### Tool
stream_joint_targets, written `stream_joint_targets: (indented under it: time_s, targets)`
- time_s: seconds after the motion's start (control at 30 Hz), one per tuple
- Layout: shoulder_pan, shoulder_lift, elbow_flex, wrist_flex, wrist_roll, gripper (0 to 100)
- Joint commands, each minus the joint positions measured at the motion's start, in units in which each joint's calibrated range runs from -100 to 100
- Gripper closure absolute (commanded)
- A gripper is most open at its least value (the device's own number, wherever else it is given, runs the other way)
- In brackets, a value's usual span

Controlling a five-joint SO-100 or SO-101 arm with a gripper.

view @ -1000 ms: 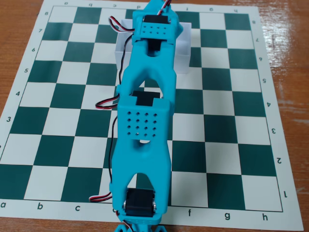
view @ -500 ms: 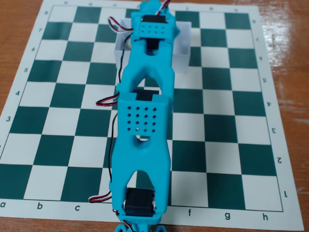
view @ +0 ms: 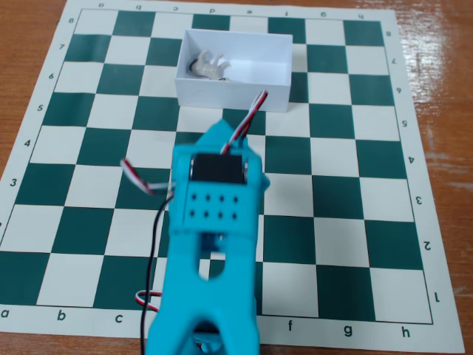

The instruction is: Grab the toy horse and put it in the box.

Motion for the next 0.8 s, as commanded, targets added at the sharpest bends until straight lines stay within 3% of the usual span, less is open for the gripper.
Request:
stream_joint_targets:
  time_s: [0.0, 0.23, 0.77]
  targets:
    - [0.0, -18.78, 12.62, 2.5, 0.27, 100]
    - [1.07, -39.22, 31.01, 2.59, 4.32, 100]
    - [0.79, -39.13, 31.28, 17.87, 4.61, 100]
